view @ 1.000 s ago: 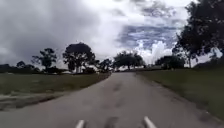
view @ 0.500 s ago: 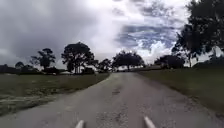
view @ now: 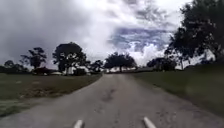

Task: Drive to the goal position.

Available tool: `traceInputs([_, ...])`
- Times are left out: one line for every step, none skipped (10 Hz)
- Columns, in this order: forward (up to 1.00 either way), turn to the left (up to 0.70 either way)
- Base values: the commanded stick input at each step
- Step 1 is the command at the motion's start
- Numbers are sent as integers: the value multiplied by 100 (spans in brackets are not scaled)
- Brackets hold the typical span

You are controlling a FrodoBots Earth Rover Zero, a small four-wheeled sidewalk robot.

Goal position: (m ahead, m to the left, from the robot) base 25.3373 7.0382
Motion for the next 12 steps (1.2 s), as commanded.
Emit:
traceInputs([70, 0])
traceInputs([70, 0])
traceInputs([70, 0])
traceInputs([70, 0])
traceInputs([70, 0])
traceInputs([70, 0])
traceInputs([70, -28])
traceInputs([70, -35])
traceInputs([70, -35])
traceInputs([70, -35])
traceInputs([70, -35])
traceInputs([70, -21])
